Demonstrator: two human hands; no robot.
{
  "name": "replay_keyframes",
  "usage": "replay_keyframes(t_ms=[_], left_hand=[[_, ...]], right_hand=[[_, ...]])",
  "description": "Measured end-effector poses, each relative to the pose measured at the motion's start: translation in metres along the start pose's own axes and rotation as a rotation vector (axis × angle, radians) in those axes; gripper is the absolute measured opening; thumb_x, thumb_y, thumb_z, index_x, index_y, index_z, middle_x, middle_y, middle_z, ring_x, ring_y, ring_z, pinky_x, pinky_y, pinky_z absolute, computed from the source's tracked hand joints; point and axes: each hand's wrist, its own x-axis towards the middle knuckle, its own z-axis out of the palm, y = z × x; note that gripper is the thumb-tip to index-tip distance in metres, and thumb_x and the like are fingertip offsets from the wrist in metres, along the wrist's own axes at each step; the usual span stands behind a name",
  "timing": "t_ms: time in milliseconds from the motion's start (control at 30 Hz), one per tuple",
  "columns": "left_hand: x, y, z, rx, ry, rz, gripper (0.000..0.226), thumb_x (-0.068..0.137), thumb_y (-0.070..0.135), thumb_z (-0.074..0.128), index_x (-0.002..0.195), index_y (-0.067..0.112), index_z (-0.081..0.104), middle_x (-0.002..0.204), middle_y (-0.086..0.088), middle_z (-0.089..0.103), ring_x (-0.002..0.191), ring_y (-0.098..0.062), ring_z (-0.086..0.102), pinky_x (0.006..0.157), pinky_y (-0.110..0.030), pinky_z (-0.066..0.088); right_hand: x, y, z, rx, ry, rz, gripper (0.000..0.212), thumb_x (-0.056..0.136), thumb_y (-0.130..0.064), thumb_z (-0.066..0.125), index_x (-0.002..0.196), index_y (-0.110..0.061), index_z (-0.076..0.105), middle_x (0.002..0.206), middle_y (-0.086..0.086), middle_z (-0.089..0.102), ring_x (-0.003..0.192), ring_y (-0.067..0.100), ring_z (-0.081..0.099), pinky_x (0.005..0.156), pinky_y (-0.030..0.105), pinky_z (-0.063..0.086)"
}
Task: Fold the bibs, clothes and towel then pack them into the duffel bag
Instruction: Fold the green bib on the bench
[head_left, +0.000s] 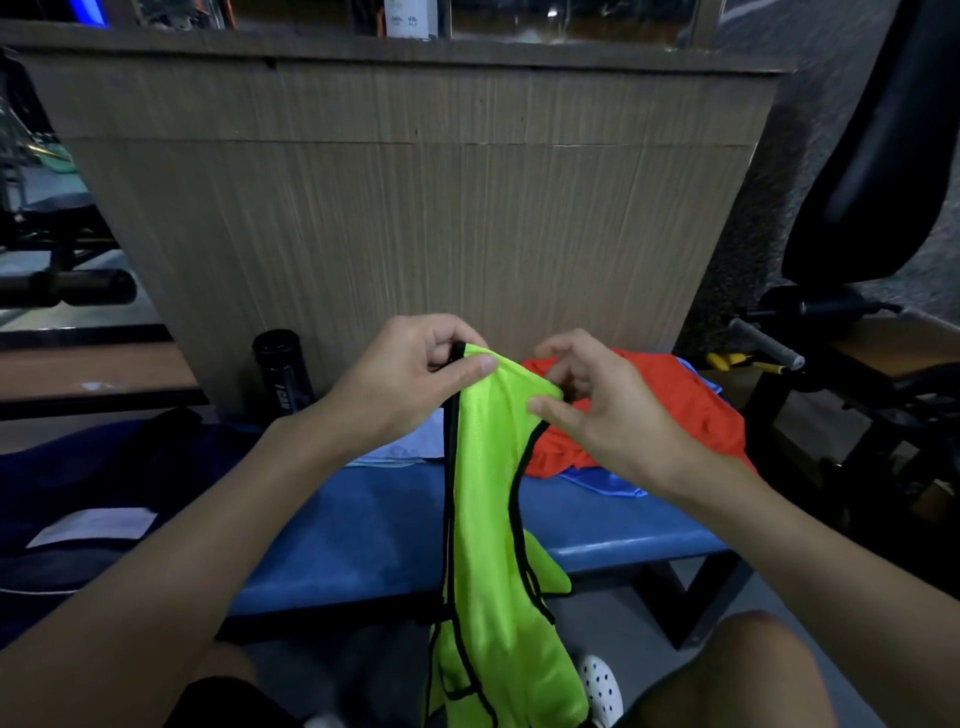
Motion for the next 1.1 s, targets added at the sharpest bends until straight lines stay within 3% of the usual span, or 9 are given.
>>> replay_keyframes(t_ms=[67,133,267,400,500,700,833,933,1100], left_hand=[[-0.002,-0.002,-0.004,0.022,-0.044,-0.013,0.013,0.090,0.025,0.072,0.098,0.021,0.063,0.052,-0.013,0.053,0.052,-0.020,0.038,0.054,-0.035,0.032],[-0.005,0.000,-0.007,-0.054,-0.110,-0.044,0.025,0.085,0.033,0.077,0.101,0.023,0.061,0.068,-0.022,0.066,0.058,-0.026,0.053,0.060,-0.038,0.044],[-0.009,0.009,-0.003,-0.030,-0.176,-0.049,0.036,0.076,0.018,0.082,0.104,0.020,0.059,0.076,-0.016,0.071,0.068,-0.020,0.065,0.068,-0.033,0.052],[-0.008,0.008,-0.007,0.088,-0.113,-0.065,0.022,0.084,0.016,0.077,0.092,0.015,0.057,0.061,-0.008,0.067,0.055,-0.024,0.058,0.061,-0.033,0.047],[-0.007,0.010,-0.009,0.188,-0.086,-0.033,0.018,0.088,0.021,0.072,0.081,0.010,0.062,0.047,0.001,0.038,0.048,-0.010,0.031,0.052,-0.024,0.032],[-0.007,0.015,-0.014,0.193,-0.098,-0.018,0.028,0.093,0.028,0.064,0.074,0.007,0.064,0.050,0.010,0.037,0.045,-0.005,0.030,0.045,-0.017,0.025],[-0.008,0.018,-0.013,0.138,-0.097,-0.034,0.030,0.096,0.020,0.060,0.067,0.012,0.059,0.044,0.016,0.039,0.041,-0.002,0.033,0.043,-0.009,0.025],[-0.010,0.018,-0.014,0.126,-0.099,-0.023,0.036,0.091,0.034,0.059,0.061,0.016,0.053,0.046,0.015,0.036,0.044,-0.004,0.030,0.044,-0.013,0.025],[-0.011,0.009,-0.017,0.123,-0.147,-0.047,0.044,0.084,0.042,0.060,0.056,0.012,0.045,0.051,0.012,0.032,0.048,-0.004,0.030,0.046,-0.019,0.027]], right_hand=[[0.000,-0.002,-0.003,-0.029,0.033,-0.003,0.035,0.083,-0.007,0.073,0.100,-0.032,0.054,0.077,-0.007,0.063,0.073,0.007,0.060,0.076,0.033,0.052],[0.000,-0.003,-0.007,-0.045,0.042,-0.005,0.025,0.086,-0.007,0.070,0.099,-0.025,0.059,0.080,-0.006,0.065,0.076,0.009,0.062,0.077,0.033,0.052],[0.002,-0.006,-0.010,-0.103,0.009,-0.019,0.011,0.091,-0.006,0.063,0.098,-0.014,0.068,0.084,-0.001,0.070,0.079,0.015,0.066,0.077,0.038,0.053],[0.003,-0.007,-0.014,-0.139,0.009,-0.029,0.012,0.094,-0.005,0.060,0.099,-0.011,0.069,0.084,-0.002,0.070,0.079,0.010,0.064,0.073,0.027,0.050],[0.002,-0.010,-0.016,-0.178,-0.004,-0.043,0.013,0.095,-0.005,0.057,0.092,-0.009,0.069,0.078,-0.003,0.066,0.075,0.008,0.059,0.069,0.020,0.044],[0.003,-0.018,-0.016,-0.140,-0.039,-0.104,0.013,0.097,-0.019,0.050,0.096,-0.016,0.063,0.078,-0.014,0.061,0.073,-0.003,0.055,0.066,0.011,0.039],[-0.002,-0.026,-0.014,-0.076,-0.145,-0.098,0.016,0.093,-0.028,0.064,0.107,-0.025,0.057,0.079,-0.023,0.063,0.076,-0.002,0.061,0.067,0.013,0.043],[-0.001,-0.024,-0.012,-0.100,-0.106,-0.048,0.018,0.088,-0.025,0.070,0.092,-0.033,0.055,0.072,-0.015,0.062,0.069,0.002,0.059,0.066,0.020,0.046],[0.001,-0.024,-0.015,-0.214,-0.069,-0.059,0.015,0.094,-0.018,0.061,0.080,-0.013,0.063,0.064,-0.007,0.058,0.062,0.002,0.052,0.058,0.014,0.036]])
